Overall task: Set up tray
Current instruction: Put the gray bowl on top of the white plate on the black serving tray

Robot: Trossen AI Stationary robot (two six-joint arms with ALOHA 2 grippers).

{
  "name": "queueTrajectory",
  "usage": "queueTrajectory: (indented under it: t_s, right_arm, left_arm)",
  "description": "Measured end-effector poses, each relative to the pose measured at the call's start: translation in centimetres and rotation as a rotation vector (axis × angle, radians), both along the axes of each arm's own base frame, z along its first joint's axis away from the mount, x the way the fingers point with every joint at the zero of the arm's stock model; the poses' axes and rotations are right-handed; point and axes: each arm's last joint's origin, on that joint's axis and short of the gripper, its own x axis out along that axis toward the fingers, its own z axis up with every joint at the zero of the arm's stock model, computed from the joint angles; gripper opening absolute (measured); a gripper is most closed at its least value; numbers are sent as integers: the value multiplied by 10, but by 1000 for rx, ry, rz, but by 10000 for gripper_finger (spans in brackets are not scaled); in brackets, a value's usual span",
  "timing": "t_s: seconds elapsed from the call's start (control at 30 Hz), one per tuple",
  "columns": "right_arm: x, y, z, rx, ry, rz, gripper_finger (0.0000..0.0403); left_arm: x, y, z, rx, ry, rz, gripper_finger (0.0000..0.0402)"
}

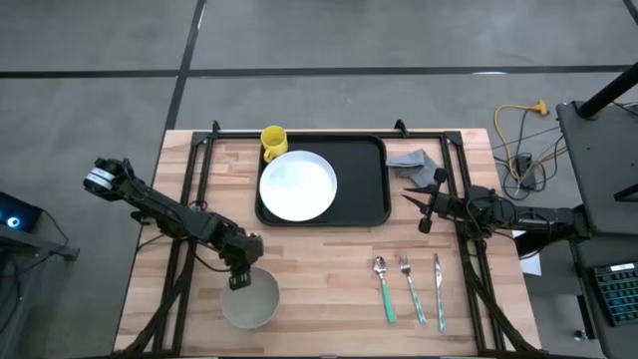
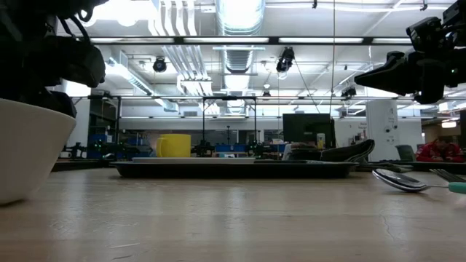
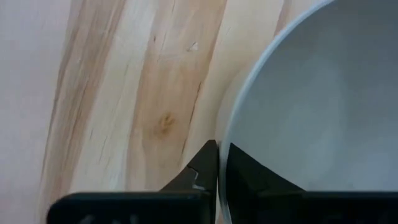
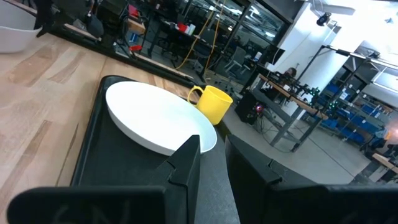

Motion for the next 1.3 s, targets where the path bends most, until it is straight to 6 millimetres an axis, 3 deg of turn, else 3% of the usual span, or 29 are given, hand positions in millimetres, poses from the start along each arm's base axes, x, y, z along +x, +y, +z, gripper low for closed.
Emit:
queueTrajectory:
  t_s: [0.63,1.3]
  right_arm:
    - [0,0,0,1,0,0,68]
    - [0,0,0,0,0,1,68]
  left_arm:
    - [10,23,25,11,50,76,1]
    - [31,78,63,35,-50,217,0]
